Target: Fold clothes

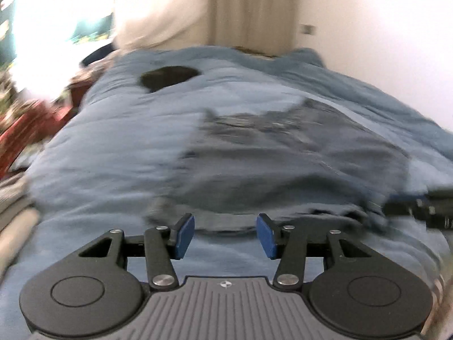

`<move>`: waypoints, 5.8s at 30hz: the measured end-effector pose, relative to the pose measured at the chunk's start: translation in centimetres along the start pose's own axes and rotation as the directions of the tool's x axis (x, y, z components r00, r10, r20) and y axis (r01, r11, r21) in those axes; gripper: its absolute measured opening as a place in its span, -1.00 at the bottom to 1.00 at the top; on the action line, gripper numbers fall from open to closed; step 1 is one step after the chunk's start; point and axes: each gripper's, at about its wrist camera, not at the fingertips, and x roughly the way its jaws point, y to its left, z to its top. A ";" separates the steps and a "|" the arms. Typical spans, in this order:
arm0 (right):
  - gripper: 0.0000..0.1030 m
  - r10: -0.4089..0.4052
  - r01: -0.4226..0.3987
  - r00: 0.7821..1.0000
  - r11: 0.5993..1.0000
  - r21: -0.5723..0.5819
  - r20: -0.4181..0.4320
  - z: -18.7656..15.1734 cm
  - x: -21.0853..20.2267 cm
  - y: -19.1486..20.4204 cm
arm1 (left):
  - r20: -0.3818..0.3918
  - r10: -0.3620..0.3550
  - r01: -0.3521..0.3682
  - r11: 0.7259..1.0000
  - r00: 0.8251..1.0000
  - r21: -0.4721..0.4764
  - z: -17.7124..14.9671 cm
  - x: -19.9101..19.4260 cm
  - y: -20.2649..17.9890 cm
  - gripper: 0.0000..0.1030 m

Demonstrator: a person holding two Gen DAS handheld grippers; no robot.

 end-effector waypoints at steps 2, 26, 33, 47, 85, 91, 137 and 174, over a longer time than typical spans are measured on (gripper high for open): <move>-0.50 -0.015 0.015 1.000 1.000 -0.008 -0.023 -0.4 1.5 0.9 | 0.010 0.032 -0.031 0.999 0.999 -0.044 0.1 -0.5 2.1 -0.07; -0.63 -0.105 0.110 0.993 0.990 0.084 -0.061 -2.5 4.2 -0.9 | -0.106 0.096 -0.081 0.987 0.990 0.142 1.2 7.1 5.7 -0.09; -0.65 -0.107 0.113 0.993 0.985 0.130 -0.048 -2.4 3.7 -2.2 | -0.130 0.234 -0.162 0.897 0.964 0.410 -0.2 9.9 4.2 -0.38; -0.64 -0.092 0.099 0.994 0.981 0.167 -0.054 -2.5 3.8 -2.2 | -0.085 0.116 -0.088 0.957 0.990 0.277 1.4 10.1 4.8 -0.41; -0.95 -0.013 0.023 0.991 0.997 0.074 -0.132 -5.1 1.0 -1.1 | -0.171 0.140 -0.117 0.984 0.975 0.137 0.4 11.2 7.4 -0.21; -0.95 0.036 -0.025 0.994 0.994 0.102 -0.107 -4.7 -2.6 -2.7 | -0.175 0.180 -0.155 0.977 0.968 0.146 0.5 9.7 7.5 -0.07; -0.32 -0.124 0.136 0.990 0.961 0.239 -0.062 5.1 2.9 -31.7 | -0.123 -0.321 0.337 0.928 0.939 0.158 -1.8 10.4 -22.3 -0.24; -0.75 -0.289 0.288 0.956 0.957 -0.015 -0.041 9.9 3.5 -27.8 | -0.106 -0.460 0.452 0.887 0.882 -0.089 4.6 12.0 -12.3 -0.22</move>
